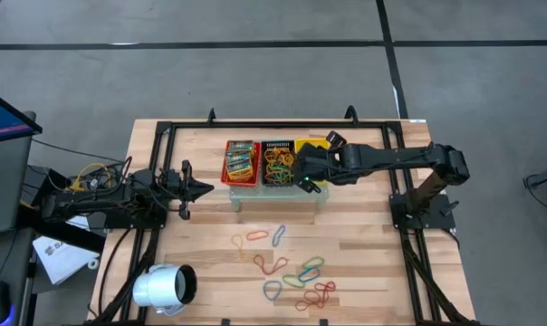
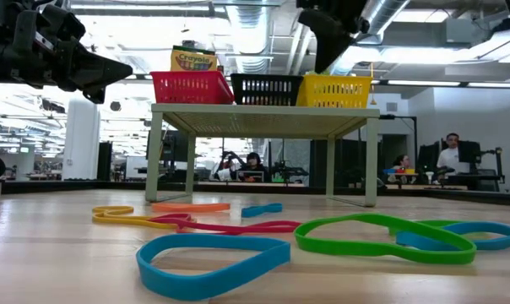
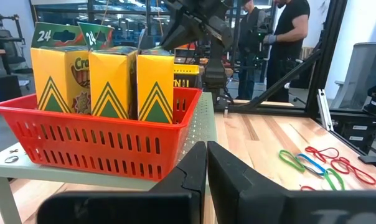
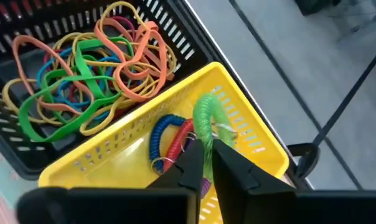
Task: Pick & Place Office Desk Supplies
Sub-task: Put the green spring keychain into the yellow bin on the shelf, then put the blue rubber band into the black bin on the shelf
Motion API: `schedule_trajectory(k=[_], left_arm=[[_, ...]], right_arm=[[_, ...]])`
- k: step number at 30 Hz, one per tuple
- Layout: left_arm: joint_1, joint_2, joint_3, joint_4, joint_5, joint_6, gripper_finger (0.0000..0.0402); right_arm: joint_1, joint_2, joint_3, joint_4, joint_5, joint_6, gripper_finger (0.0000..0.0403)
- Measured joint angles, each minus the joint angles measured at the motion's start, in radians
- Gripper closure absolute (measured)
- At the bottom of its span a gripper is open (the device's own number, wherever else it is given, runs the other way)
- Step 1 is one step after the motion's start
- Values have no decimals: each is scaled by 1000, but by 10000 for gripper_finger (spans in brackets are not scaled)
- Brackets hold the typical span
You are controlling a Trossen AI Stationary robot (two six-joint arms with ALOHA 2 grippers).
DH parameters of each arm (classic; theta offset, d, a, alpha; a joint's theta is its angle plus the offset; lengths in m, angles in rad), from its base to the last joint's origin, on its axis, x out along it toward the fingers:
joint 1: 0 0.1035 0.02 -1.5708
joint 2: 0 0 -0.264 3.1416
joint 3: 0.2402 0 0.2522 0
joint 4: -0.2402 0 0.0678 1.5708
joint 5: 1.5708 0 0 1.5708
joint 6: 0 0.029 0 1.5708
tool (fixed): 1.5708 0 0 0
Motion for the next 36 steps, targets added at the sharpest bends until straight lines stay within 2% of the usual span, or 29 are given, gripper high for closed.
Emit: schedule_trajectory(k=[15,18,22,25,31,36], left_arm=[[0,0,0,0,0,0,394],[0,0,0,0,0,0,394],[0,0,0,0,0,0,394],[0,0,0,0,0,0,394],[0,0,0,0,0,0,394],[0,0,0,0,0,0,394]], right_arm=[[4,-4,0,-5,-17,0,295],[42,-11,0,41,-97,-22,278],[129,1,1,148,-254,-36,263],[201,55,0,200,-355,-77,259],[318,214,0,209,-375,-235,257],[331,355,0,259,-424,-335,238]])
